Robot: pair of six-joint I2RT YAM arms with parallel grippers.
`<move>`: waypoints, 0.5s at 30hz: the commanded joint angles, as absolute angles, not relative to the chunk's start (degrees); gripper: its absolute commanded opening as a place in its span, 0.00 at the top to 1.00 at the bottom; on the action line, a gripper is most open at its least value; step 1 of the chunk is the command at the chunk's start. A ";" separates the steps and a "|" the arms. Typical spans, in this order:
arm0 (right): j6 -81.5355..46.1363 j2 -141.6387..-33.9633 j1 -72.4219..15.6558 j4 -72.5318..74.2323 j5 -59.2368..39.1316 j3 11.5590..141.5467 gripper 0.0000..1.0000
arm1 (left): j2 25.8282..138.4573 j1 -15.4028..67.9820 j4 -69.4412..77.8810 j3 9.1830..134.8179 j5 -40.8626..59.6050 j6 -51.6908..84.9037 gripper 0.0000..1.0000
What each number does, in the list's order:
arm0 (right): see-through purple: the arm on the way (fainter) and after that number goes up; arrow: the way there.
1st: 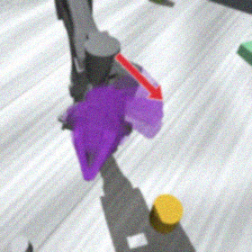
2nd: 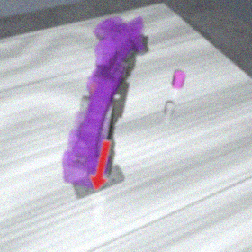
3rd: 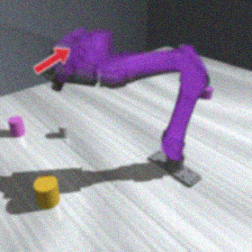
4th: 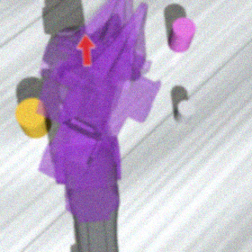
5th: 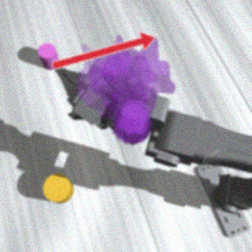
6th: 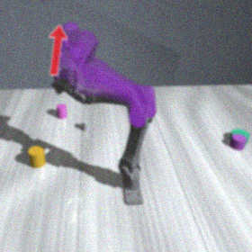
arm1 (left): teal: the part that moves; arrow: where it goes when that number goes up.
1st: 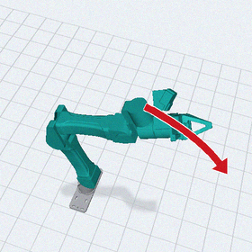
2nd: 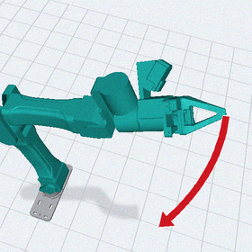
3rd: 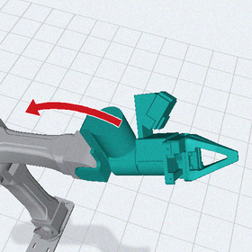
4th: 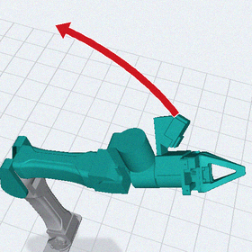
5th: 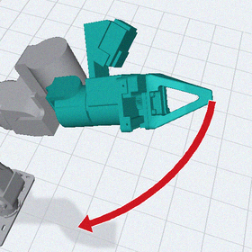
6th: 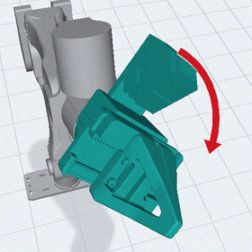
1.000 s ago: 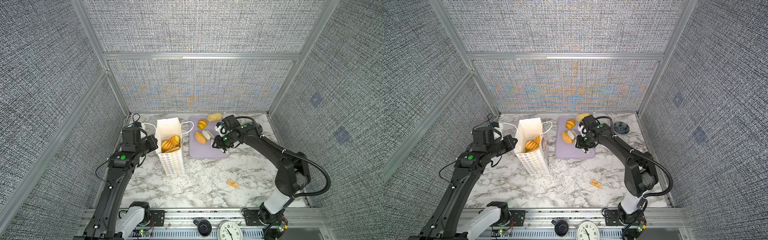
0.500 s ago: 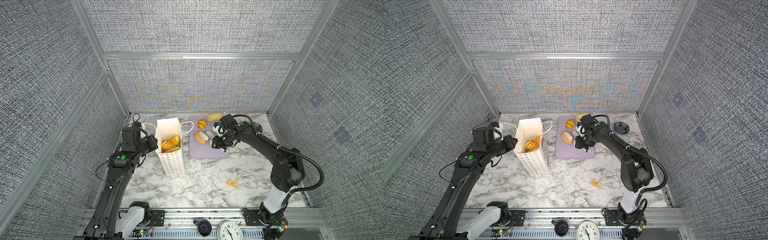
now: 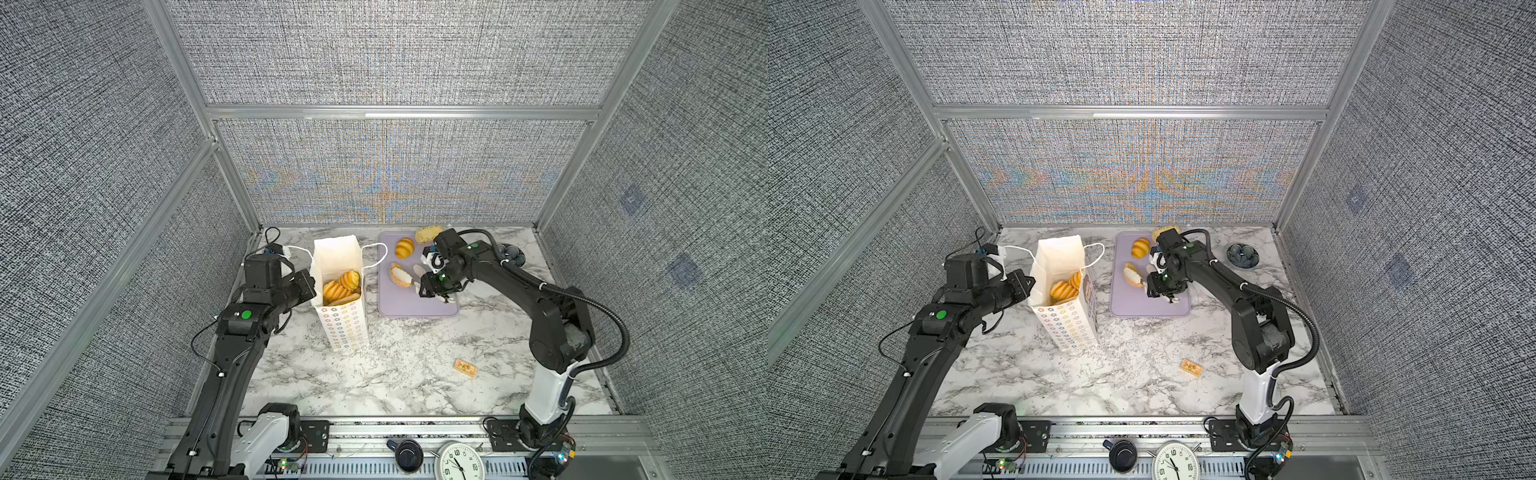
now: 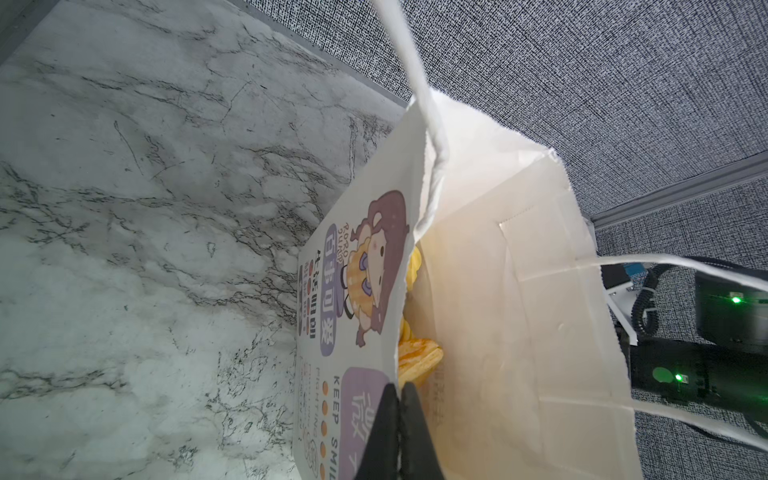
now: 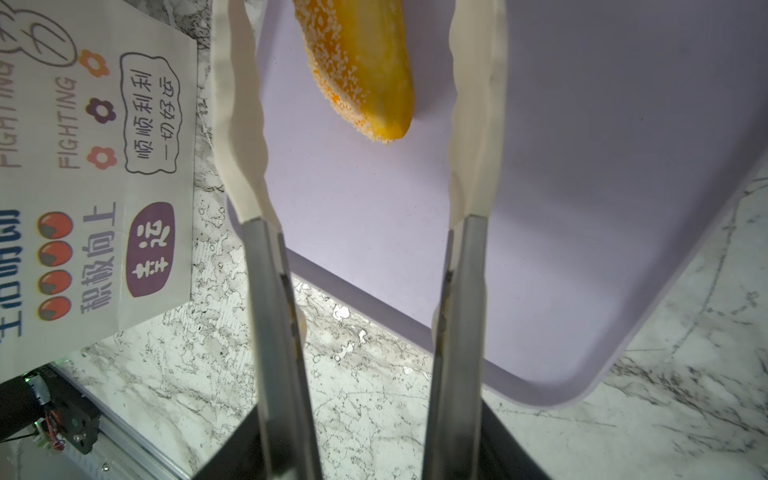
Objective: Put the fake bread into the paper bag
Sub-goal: 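Lower the tongs around the orange sugared bun on the tray and close, then lift the orange sugared bun with the tongs off the tray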
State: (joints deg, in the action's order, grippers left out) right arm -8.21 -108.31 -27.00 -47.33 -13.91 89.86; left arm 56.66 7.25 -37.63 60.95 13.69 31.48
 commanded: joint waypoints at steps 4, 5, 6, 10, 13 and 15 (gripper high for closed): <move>-8.03 -110.50 -27.08 -48.05 -14.94 91.64 0.43 | 56.86 7.20 -37.62 61.31 14.16 30.85 0.98; -8.04 -110.84 -27.21 -48.05 -14.94 91.78 0.43 | 56.86 7.21 -37.67 61.26 14.15 30.85 0.98; -8.00 -111.10 -27.19 -48.08 -14.94 91.84 0.43 | 56.87 7.20 -37.62 61.27 14.15 30.85 0.98; -8.09 -111.94 -27.42 -48.06 -14.93 92.09 0.43 | 56.96 7.16 -37.62 61.35 14.28 30.85 0.98; -8.22 -112.30 -27.47 -47.99 -14.96 92.04 0.43 | 57.08 7.15 -37.62 61.41 14.27 30.85 0.98; -8.19 -112.65 -27.47 -47.99 -14.94 92.10 0.44 | 57.12 7.20 -37.62 61.47 14.37 30.85 0.98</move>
